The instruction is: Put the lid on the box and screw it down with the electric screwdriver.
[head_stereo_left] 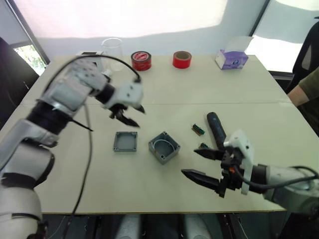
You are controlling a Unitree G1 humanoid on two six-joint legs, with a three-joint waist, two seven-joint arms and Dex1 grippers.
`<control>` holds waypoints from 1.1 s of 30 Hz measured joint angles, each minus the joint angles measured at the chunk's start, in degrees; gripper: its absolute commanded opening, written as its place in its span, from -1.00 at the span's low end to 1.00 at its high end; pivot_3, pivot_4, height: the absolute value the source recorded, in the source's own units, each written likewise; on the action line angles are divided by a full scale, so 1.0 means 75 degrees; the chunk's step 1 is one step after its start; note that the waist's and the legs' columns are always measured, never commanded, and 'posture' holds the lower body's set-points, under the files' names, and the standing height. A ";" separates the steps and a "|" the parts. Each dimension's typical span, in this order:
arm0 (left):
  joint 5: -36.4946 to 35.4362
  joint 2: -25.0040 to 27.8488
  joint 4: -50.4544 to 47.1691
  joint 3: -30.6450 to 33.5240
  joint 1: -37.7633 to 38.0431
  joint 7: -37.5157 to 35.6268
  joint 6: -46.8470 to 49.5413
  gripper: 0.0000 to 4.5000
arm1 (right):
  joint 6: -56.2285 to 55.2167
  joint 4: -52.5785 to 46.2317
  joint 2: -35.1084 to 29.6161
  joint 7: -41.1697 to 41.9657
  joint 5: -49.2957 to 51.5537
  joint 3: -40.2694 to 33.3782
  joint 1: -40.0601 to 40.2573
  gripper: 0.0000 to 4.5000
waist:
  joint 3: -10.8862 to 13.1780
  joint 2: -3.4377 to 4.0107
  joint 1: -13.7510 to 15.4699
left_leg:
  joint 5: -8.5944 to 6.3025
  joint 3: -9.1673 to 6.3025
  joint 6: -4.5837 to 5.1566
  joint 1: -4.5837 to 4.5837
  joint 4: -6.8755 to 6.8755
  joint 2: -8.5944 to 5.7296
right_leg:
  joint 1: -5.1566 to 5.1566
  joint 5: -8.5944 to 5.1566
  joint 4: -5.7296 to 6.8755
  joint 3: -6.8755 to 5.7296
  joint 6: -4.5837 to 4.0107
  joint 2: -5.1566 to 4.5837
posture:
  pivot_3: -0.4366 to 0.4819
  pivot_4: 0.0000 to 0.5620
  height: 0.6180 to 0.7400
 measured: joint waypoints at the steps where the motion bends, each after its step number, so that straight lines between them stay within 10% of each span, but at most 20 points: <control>1: 0.0043 0.0022 -0.0444 0.0110 0.0229 0.0431 0.1490 0.22 | 0.0015 0.0010 -0.0107 0.0101 -0.0017 0.0157 -0.0348 1.00 | 0.0002 -0.0003 -0.0007 | 0.0000 -0.0002 0.0000 -0.0003 0.0002 -0.0002 | 0.0000 -0.0001 0.0000 -0.0001 0.0002 0.0000 | -0.05 -0.47 1.00; 10: -0.0146 -0.0294 -0.2373 0.1849 0.1233 0.2893 0.7378 0.22 | 0.0277 0.0081 -0.0658 0.1337 -0.1903 0.1725 -0.1910 1.00 | 0.0018 -0.0029 -0.0033 | 0.0000 0.0001 0.0000 -0.0008 0.0003 -0.0006 | -0.0027 -0.0010 0.0028 0.0009 0.0009 -0.0003 | -0.05 -0.47 1.00; 33: -0.4202 -0.1050 -0.1717 0.3039 0.2517 0.8022 0.7667 0.22 | 0.0437 0.0315 0.0507 0.1646 -0.3464 0.2277 -0.1850 1.00 | 0.0017 -0.0036 0.0165 | 0.0024 0.0005 -0.0045 -0.0011 0.0003 -0.0037 | -0.0059 -0.0012 0.0086 0.0025 0.0004 -0.0050 | -0.05 -0.47 1.00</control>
